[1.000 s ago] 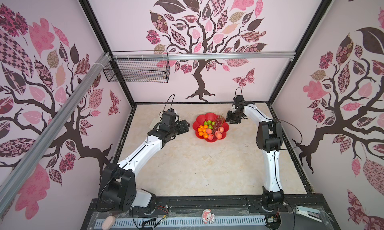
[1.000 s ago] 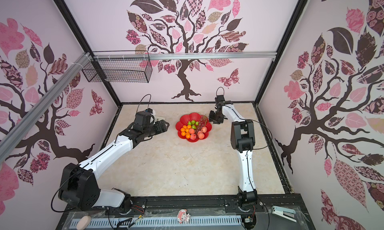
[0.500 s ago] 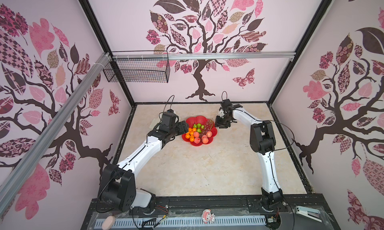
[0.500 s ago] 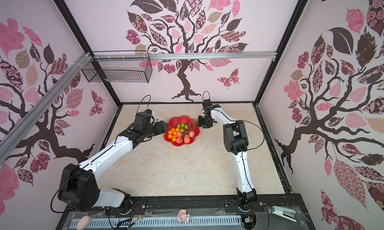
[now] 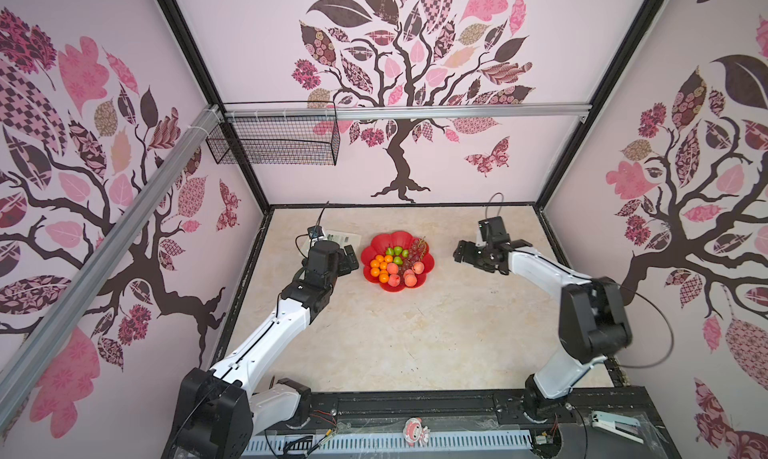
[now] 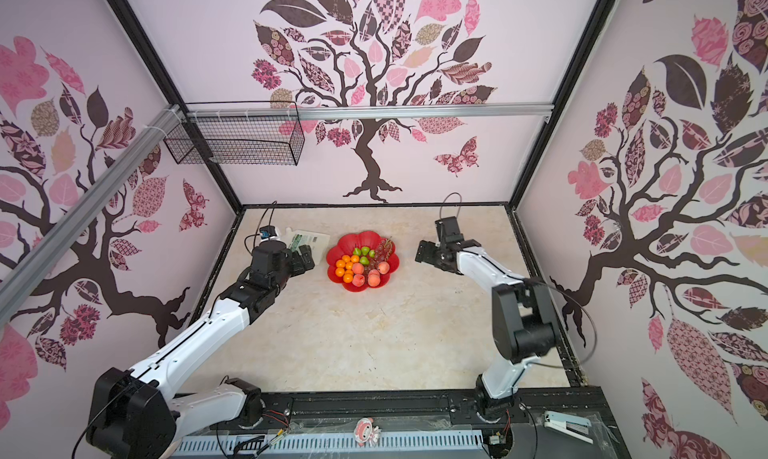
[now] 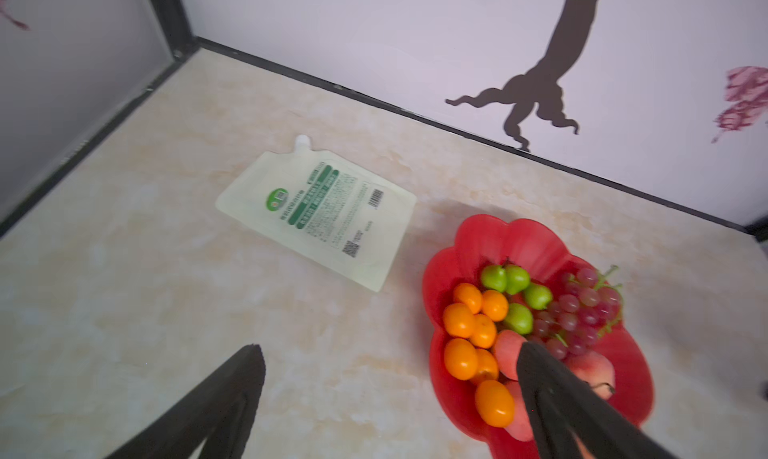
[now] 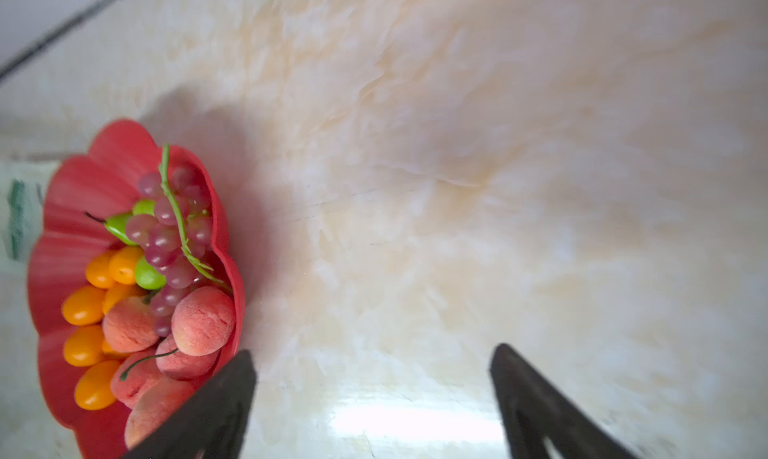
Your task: Place and organize the fake fruits in the fruit bowl
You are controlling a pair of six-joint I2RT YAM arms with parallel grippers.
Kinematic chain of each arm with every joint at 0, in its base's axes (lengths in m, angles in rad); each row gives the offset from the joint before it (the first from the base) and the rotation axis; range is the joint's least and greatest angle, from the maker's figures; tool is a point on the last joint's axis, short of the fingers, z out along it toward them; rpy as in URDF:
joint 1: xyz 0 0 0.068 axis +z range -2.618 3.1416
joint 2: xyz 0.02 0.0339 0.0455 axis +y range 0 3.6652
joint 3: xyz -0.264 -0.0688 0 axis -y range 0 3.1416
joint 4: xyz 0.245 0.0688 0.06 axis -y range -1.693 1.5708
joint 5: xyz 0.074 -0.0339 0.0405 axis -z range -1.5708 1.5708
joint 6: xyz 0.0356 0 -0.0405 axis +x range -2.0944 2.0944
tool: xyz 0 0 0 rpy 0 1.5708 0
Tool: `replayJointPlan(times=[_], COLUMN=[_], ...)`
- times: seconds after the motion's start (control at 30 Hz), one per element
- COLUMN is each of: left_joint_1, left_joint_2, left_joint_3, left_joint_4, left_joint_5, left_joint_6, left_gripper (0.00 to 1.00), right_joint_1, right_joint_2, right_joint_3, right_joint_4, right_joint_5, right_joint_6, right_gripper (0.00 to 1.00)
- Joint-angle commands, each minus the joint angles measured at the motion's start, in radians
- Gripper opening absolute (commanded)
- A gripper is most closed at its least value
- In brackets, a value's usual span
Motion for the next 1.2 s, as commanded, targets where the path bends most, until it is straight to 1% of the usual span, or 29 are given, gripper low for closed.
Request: replayJointPlan(times=[0.0, 0.07, 0.17, 0.2, 0.23, 0.27, 0.3, 0.33, 0.4, 0.5, 0.6, 0.63, 0.67, 0.7, 0.73, 0.8, 0.87, 0.9, 0.93, 0.97, 1.0, 1.03, 1.1, 1.17], left_joint_1=[0.009, 0.012, 0.014, 0.017, 0.024, 0.040, 0.067, 0.082, 0.103, 0.168, 0.218, 0.224, 0.235, 0.253, 0.270, 0.312, 0.342, 0.343, 0.345, 0.350, 0.370, 0.393, 0.394, 0.391], left_joint_2=[-0.012, -0.010, 0.018, 0.032, 0.050, 0.071, 0.096, 0.124, 0.174, 0.245, 0.316, 0.317, 0.315, 0.323, 0.328, 0.349, 0.371, 0.398, 0.413, 0.401, 0.384, 0.391, 0.401, 0.385], left_joint_3=[-0.089, -0.104, -0.207, -0.222, -0.229, -0.231, -0.235, -0.233, -0.244, -0.270, -0.281, -0.281, -0.296, -0.315, -0.332, -0.405, -0.442, -0.450, -0.444, -0.416, -0.390, -0.393, -0.398, -0.396], left_joint_4=[0.137, 0.147, 0.365, 0.404, 0.420, 0.427, 0.439, 0.453, 0.526, 0.642, 0.735, 0.740, 0.765, 0.818, 0.836, 0.995, 1.062, 1.120, 1.137, 1.071, 0.978, 0.994, 1.020, 0.984], left_joint_5=[-0.268, -0.318, -0.300, -0.302, -0.303, -0.295, -0.266, -0.242, -0.228, -0.098, -0.019, 0.004, 0.051, 0.069, 0.078, 0.135, 0.197, 0.192, 0.192, 0.184, 0.225, 0.270, 0.273, 0.264], left_joint_6=[0.154, 0.215, 0.353, 0.393, 0.407, 0.398, 0.371, 0.384, 0.412, 0.428, 0.451, 0.467, 0.486, 0.475, 0.453, 0.424, 0.405, 0.404, 0.403, 0.393, 0.381, 0.374, 0.381, 0.379], left_gripper=[0.98, 0.98, 0.98, 0.98, 0.99, 0.98, 0.99, 0.98, 0.98, 0.98, 0.98, 0.99, 0.99, 0.99, 0.98, 0.99, 0.99, 0.99, 0.99, 0.98, 0.99, 0.99, 0.99, 0.99], right_joint_1=[-0.051, -0.053, -0.053, -0.053, -0.053, -0.053, -0.054, -0.056, -0.059, -0.060, -0.075, -0.089, -0.107, -0.118, -0.126, -0.142, -0.142, -0.143, -0.143, -0.142, -0.142, -0.144, -0.143, -0.142], right_joint_2=[-0.125, -0.159, -0.157, -0.155, -0.153, -0.151, -0.146, -0.139, -0.114, -0.068, -0.045, -0.045, -0.047, -0.049, -0.046, -0.032, -0.035, -0.033, -0.031, -0.022, -0.012, -0.002, 0.001, -0.008], right_joint_3=[-0.181, -0.234, -0.301, -0.323, -0.348, -0.369, -0.392, -0.411, -0.443, -0.474, -0.508, -0.514, -0.530, -0.549, -0.583, -0.656, -0.690, -0.702, -0.712, -0.730, -0.752, -0.759, -0.755, -0.750], right_joint_4=[0.315, 0.370, 0.508, 0.564, 0.615, 0.657, 0.695, 0.726, 0.791, 0.871, 0.949, 0.953, 0.965, 0.991, 1.049, 1.196, 1.250, 1.269, 1.284, 1.314, 1.378, 1.409, 1.405, 1.377], right_joint_5=[0.197, 0.285, 0.428, 0.452, 0.459, 0.469, 0.484, 0.490, 0.454, 0.374, 0.302, 0.263, 0.229, 0.221, 0.227, 0.218, 0.198, 0.187, 0.189, 0.197, 0.201, 0.205, 0.209, 0.209], right_joint_6=[0.086, 0.020, -0.108, -0.182, -0.258, -0.303, -0.336, -0.351, -0.381, -0.454, -0.480, -0.473, -0.463, -0.448, -0.434, -0.419, -0.431, -0.434, -0.433, -0.431, -0.432, -0.431, -0.430, -0.428], right_gripper=[1.00, 1.00, 1.00, 1.00, 1.00, 1.00, 1.00, 1.00, 1.00, 1.00, 1.00, 1.00, 1.00, 1.00, 1.00, 1.00, 1.00, 1.00, 1.00, 1.00, 1.00, 1.00, 1.00, 1.00])
